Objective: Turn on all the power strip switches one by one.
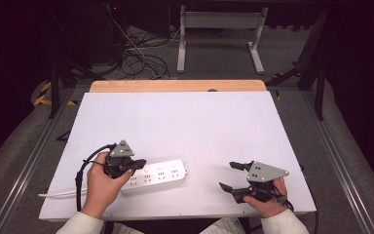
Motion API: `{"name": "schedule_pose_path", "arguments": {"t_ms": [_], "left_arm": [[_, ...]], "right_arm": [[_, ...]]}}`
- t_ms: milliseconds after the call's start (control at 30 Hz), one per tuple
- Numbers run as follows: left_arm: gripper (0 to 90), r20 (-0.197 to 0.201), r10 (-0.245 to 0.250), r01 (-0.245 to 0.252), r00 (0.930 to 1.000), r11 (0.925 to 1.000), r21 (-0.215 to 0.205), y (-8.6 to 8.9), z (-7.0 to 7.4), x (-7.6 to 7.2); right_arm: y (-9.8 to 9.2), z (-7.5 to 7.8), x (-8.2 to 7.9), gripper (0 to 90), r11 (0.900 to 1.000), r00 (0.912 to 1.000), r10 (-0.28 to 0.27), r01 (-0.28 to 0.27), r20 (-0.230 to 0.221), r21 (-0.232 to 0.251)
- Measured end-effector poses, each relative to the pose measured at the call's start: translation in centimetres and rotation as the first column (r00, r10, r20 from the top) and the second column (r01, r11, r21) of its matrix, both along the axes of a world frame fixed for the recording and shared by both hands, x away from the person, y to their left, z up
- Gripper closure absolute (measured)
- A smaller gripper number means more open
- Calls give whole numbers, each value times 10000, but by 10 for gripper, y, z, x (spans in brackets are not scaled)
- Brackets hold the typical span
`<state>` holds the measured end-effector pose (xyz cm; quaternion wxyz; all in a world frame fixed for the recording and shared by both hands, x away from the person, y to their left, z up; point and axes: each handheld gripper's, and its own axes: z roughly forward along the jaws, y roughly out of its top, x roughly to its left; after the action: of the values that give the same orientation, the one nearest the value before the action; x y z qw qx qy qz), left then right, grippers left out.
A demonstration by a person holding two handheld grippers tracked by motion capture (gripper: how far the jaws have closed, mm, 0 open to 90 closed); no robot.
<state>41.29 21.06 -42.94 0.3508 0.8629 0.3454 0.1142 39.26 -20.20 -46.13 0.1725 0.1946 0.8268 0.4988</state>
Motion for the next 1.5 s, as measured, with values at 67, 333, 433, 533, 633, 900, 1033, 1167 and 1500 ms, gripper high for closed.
{"name": "schedule_pose_path", "arguments": {"t_ms": [67, 333, 433, 533, 633, 900, 1033, 1167, 1500], "left_arm": [[900, -68, -73, 74, 10000, 10000, 64, -2, -2, 3], [900, -339, -173, 180, 9993, 9996, 195, -7, -7, 8], [900, -364, -159, 167, 9992, 9996, 208, -8, -10, 9], [900, -477, -142, 155, 9988, 9995, 265, -8, -12, 10], [900, -604, -131, 147, 9981, 9995, 262, -8, -14, 11], [900, -584, -149, 179, 9982, 9985, 515, -8, -16, 12], [900, -615, -129, 161, 9980, 9985, 516, -9, -18, 12], [900, -615, -176, 214, 9980, 9978, 632, -9, -19, 12], [900, -435, -243, 279, 9988, 9959, 859, -11, -19, 10]], "right_arm": [[0, 0, 0, 257, 10000, 10000, -11, 11, -2, -4], [0, 0, 0, 258, 10000, 10000, -33, 33, 1, -35], [0, 0, 0, 259, 10000, 10000, -42, 42, -6, -69], [0, 0, 0, 259, 10000, 10000, -35, 36, 11, -82], [0, 0, 0, 259, 10000, 10000, -35, 35, 10, -58], [0, 0, 0, 259, 10000, 10000, -39, 39, -28, -57], [0, 0, 0, 259, 10000, 10000, -40, 40, -20, -58], [0, 0, 0, 259, 10000, 10000, -30, 30, -20, -57], [1, 0, 0, 259, 10000, 10000, -7, 7, -3, -91]]}}
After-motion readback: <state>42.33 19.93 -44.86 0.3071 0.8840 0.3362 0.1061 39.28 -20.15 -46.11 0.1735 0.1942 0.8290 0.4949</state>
